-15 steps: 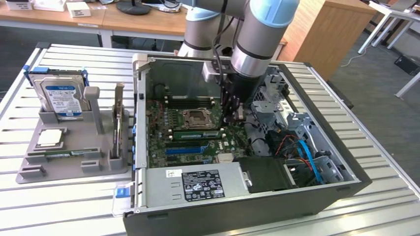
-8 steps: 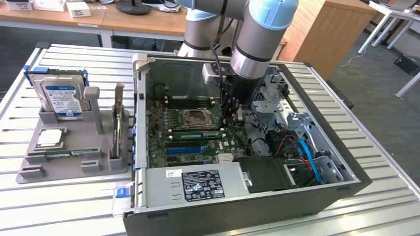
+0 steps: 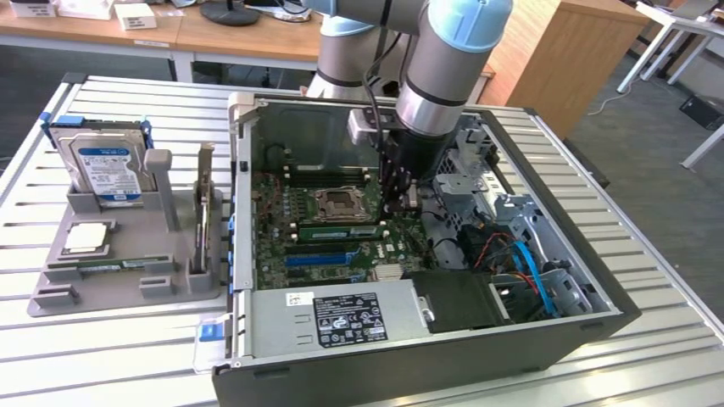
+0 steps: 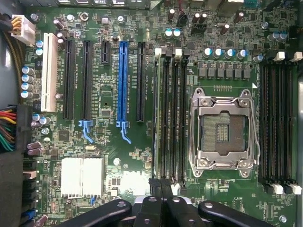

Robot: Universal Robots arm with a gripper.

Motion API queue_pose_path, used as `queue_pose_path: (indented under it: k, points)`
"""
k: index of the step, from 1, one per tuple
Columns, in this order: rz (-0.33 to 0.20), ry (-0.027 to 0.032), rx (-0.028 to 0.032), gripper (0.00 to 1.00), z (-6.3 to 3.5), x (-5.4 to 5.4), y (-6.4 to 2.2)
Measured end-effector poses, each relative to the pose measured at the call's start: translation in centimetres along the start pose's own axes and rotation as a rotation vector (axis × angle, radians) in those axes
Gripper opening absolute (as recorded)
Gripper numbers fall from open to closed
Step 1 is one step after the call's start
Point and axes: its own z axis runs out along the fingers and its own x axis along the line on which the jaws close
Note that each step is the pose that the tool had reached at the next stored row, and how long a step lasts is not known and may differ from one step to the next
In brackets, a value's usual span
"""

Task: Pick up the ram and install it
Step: 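Press down the ram until it locks into place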

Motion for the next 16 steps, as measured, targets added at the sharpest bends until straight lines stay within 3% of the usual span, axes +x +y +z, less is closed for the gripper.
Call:
queue_pose_path:
  k: [16]
  points:
    - [0.000,-0.0008,-0.0001,0.11,1.12,0.0,-0.03]
